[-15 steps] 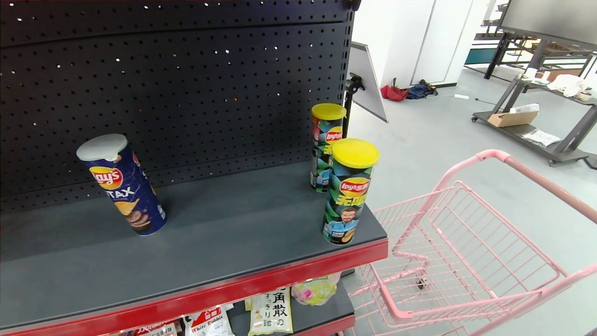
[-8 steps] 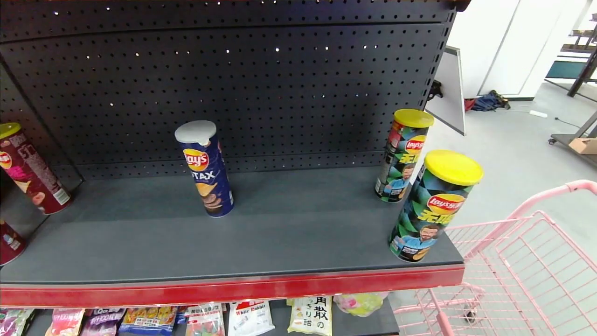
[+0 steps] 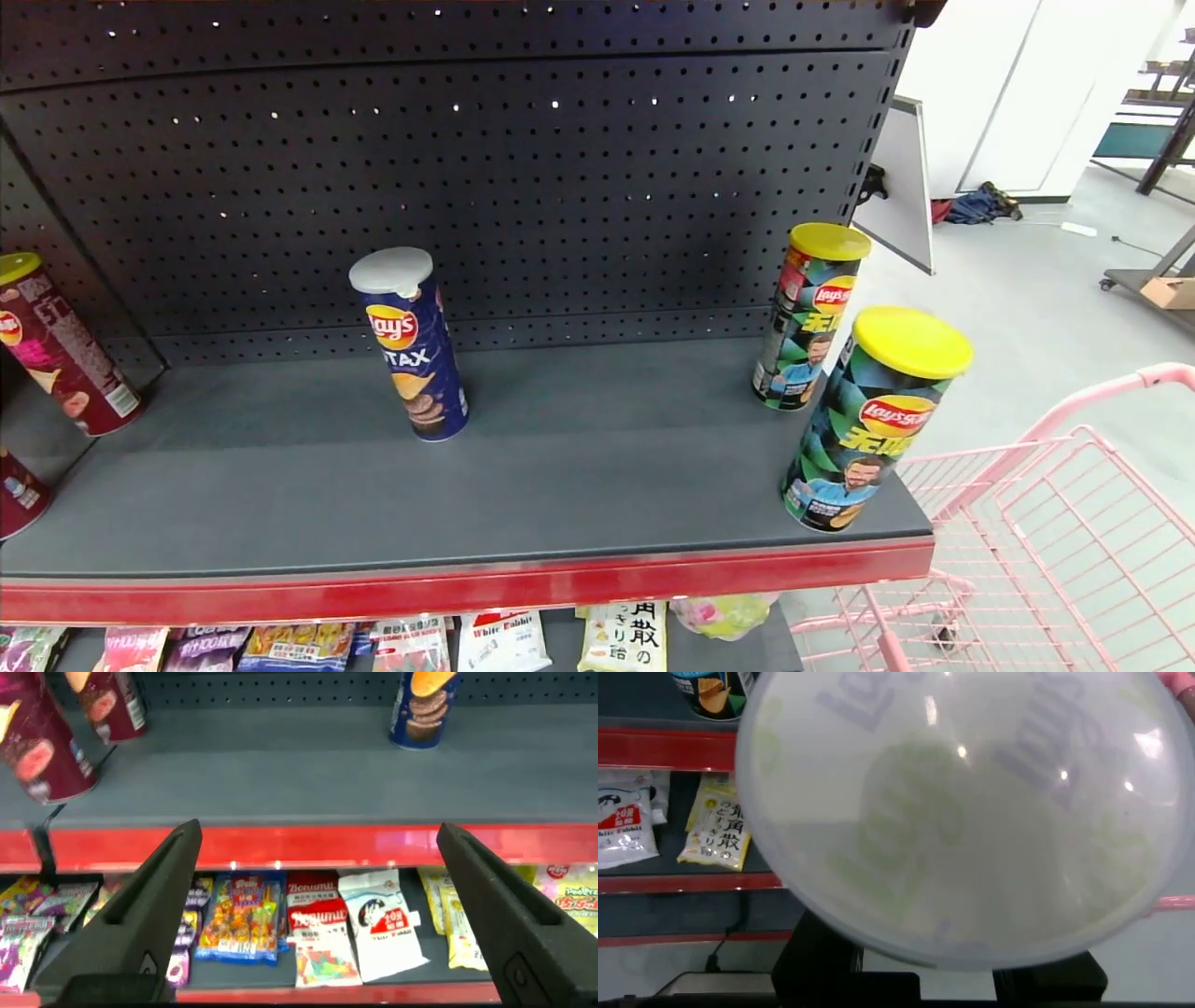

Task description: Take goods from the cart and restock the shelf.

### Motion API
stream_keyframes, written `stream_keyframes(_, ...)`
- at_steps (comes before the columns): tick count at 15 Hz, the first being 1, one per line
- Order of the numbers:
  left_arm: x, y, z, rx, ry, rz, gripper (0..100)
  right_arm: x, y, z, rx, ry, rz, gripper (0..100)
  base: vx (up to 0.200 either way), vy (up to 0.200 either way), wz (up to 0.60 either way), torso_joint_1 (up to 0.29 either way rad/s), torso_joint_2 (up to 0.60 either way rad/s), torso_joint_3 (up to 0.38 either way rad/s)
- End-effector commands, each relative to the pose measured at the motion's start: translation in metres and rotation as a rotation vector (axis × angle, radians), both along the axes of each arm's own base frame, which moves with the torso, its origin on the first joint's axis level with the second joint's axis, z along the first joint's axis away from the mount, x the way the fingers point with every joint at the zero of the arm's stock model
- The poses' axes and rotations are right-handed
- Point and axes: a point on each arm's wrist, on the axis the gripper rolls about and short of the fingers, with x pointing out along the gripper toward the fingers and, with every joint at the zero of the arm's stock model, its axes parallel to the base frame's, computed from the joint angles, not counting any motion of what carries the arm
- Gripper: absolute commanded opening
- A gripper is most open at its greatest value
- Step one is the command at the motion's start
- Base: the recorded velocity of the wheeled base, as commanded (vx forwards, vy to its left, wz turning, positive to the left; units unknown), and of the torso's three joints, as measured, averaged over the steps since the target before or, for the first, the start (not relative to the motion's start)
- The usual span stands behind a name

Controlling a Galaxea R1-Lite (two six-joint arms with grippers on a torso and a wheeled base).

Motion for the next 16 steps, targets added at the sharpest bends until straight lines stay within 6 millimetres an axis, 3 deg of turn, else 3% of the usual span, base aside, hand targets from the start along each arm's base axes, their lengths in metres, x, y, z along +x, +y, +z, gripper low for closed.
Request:
stream_keyframes(1,0.0001,0.0,0.0,0.0,0.002,-0.001,100,-0.0033,-0.0003,-0.0035,0.002,-0.018,0.001,0,-0.2,0.2,0.0,0.002,0.0,-0.002)
stream_keyframes(8,0.0001,0.0,0.0,0.0,0.002,0.001,100,-0.0027,-0.0002,-0.0037,0.002,-0.013,0.003,0,-0.2,0.2,0.0,0.002,0.0,-0.002)
stream_keyframes(12,0.0001,0.0,0.0002,0.0,0.0,-0.001,100,-0.0031,-0.0003,-0.0038,0.002,-0.016,0.001,0,0.0,0.05,0.0,0.001,0.0,0.002)
stream_keyframes(16,0.0001,0.0,0.0,0.0,0.002,-0.001,100,-0.0038,-0.0004,-0.004,0.002,-0.021,0.001,0,0.2,0.0,0.0,0.003,0.0,0.005)
